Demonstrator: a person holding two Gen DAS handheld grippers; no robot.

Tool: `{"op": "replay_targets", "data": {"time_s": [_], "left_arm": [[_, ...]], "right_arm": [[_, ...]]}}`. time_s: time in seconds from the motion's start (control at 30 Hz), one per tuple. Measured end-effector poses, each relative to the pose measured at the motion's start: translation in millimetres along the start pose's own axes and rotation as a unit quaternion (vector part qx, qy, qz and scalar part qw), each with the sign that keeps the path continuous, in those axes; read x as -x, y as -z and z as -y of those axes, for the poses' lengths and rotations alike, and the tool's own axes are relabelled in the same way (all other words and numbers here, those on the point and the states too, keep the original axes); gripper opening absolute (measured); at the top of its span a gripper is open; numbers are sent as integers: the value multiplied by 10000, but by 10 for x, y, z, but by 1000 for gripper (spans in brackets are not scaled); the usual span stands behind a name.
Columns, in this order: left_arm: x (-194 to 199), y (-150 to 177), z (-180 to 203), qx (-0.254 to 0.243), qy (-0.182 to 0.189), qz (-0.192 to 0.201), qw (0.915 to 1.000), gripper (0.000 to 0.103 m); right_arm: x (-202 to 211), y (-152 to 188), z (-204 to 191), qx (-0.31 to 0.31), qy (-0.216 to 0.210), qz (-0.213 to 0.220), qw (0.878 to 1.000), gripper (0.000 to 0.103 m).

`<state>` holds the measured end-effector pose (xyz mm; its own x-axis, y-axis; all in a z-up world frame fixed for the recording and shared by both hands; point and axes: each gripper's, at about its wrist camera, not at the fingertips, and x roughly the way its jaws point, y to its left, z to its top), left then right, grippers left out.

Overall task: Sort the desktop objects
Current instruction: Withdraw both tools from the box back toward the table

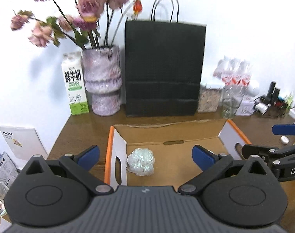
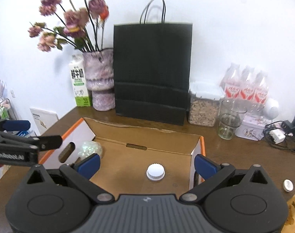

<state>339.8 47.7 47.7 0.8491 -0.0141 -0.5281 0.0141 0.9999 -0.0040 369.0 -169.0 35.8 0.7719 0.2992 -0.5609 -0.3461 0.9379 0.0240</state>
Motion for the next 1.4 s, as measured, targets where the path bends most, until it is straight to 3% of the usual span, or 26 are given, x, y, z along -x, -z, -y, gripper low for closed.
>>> {"op": "replay_targets", "data": {"time_s": [0.27,0.67,0.97,1.23,1.4], "left_arm": [[615,301,-37,177,149,418,9989,103],[1275,1044,32,232,114,750,9968,103],[1535,1632,54,453,143,544,9974,103],[1561,2106,22,737,-64,332,9967,103],[1499,2316,69,585,-119,101,9982,103]], "right_arm": [[613,337,-102,104,-161,306,9993,103],[1298,1175,-316,-116,-291,496,9983,103],[1566,1740,-527,-109,-155,413,9990,103],[1646,2155,-594,-312,-181,319,9988,103],[1590,2368,-669,-200,-168,132,9996,103]]}}
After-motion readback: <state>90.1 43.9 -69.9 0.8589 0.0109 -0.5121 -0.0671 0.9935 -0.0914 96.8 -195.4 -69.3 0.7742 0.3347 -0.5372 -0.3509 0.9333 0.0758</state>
